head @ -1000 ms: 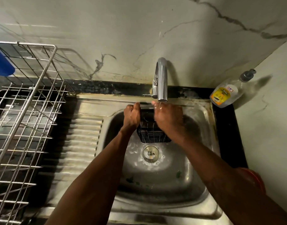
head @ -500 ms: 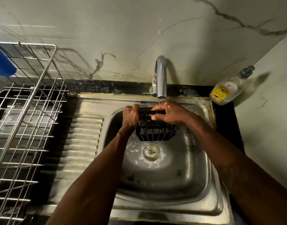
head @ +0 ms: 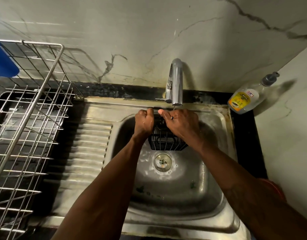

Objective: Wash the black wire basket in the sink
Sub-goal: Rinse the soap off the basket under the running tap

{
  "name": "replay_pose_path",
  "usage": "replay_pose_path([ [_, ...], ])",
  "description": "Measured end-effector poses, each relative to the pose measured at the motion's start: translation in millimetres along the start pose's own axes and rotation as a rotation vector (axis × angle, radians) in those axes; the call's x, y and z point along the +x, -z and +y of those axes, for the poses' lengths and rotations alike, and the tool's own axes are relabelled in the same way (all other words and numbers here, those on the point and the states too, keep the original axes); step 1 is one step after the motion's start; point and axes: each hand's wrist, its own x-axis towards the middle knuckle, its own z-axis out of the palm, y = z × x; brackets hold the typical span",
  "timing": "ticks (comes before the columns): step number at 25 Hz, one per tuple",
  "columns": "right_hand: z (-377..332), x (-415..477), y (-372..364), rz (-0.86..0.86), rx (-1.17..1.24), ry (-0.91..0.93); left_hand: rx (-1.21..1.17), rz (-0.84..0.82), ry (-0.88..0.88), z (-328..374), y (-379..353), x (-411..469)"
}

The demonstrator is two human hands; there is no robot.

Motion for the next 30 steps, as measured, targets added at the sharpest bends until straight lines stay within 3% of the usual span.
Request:
replay_pose_path([
  [5,5.3,-13.9,-3.8,-0.165,-0.037,0.288,-0.045,0.055,0.081,-2.5,-1.3,5.6],
  [8,9.9,-59.6,-16.9,0.006,-0.072,0.432,-0.064,0.045,0.074,2.4,-1.4,8.9],
  [11,6.5,-85.6,-28.7,0.207,-0.051,0.359,-0.039,-0.029,0.024,2.3,-5.7,-3.9],
  [15,-28.3,-47.2,0.7,-0.066,-0.146,0.178,0.003,0.04,-0.005,-6.0,-3.9,-15.8],
  [19,-33.9,-20.3,6.7,-0.277,-0.127,0.166,-0.068,0.001,0.007,-10.1,-0.2,-7.0],
  [21,-25.5,-32.4,-7.4,-0.146,-0.074,0.254,-0.073,-0.005,0.017,-10.4,-0.5,-11.8],
  [24,-13.7,-55.1,-33.0,0.285,0.037,0.366,-0.102,-0.024,0.018,-10.5,-1.6,-19.1],
  [26,-10.6,-48.8,-37.5,0.481,0.059,0.452,-0.15,-0.029,0.036,-10.7,2.0,-15.4],
  [28,-16.0,-36.5,-28.8,0.509,0.026,0.474,-0.129,-0.038,0.083,-11.0,7.5,-7.8],
  [30,-25.6,-28.2,-17.0,0.37,0.03,0.321,-0.148,-0.068,0.128,-10.9,12.8,-2.5],
])
